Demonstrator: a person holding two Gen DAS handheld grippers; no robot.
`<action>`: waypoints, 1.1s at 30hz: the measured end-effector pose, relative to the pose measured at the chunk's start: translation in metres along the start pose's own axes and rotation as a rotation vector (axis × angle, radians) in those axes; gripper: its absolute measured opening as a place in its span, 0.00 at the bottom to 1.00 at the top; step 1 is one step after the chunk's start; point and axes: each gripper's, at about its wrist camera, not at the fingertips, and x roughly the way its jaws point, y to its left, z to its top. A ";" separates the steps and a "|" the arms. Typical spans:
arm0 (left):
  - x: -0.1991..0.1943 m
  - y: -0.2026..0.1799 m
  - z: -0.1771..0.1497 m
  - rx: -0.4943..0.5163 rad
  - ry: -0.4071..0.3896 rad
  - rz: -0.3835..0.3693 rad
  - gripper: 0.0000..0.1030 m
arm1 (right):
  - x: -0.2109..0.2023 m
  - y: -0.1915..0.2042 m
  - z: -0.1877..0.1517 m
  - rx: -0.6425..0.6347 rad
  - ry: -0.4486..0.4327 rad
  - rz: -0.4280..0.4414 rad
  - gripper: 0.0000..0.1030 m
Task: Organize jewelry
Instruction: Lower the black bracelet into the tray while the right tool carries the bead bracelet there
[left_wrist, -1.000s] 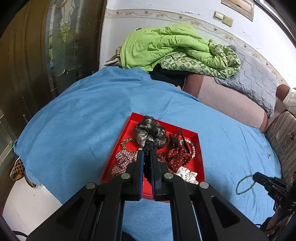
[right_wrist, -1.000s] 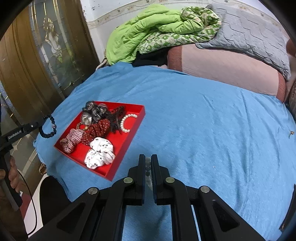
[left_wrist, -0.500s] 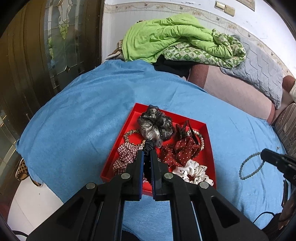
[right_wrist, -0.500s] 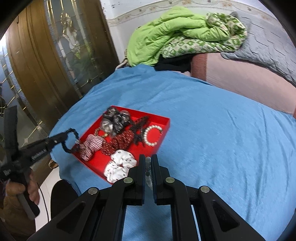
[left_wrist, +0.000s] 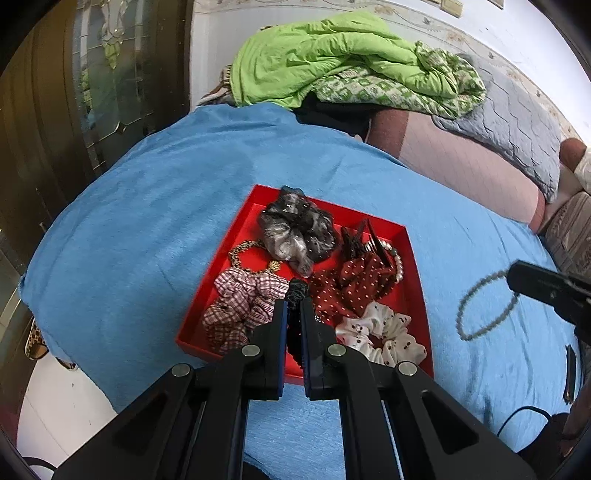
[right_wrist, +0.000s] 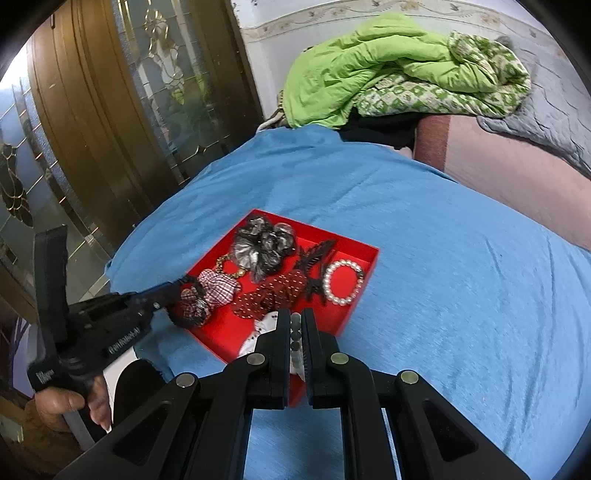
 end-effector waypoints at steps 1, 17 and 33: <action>0.001 -0.001 -0.001 0.002 0.004 -0.003 0.06 | 0.002 0.004 0.002 -0.006 0.002 0.005 0.07; 0.016 -0.013 0.000 0.054 0.053 -0.003 0.06 | 0.023 0.019 0.024 0.009 0.005 0.026 0.07; 0.018 -0.010 0.023 0.091 0.044 0.006 0.06 | 0.038 0.009 0.036 0.073 0.007 0.013 0.07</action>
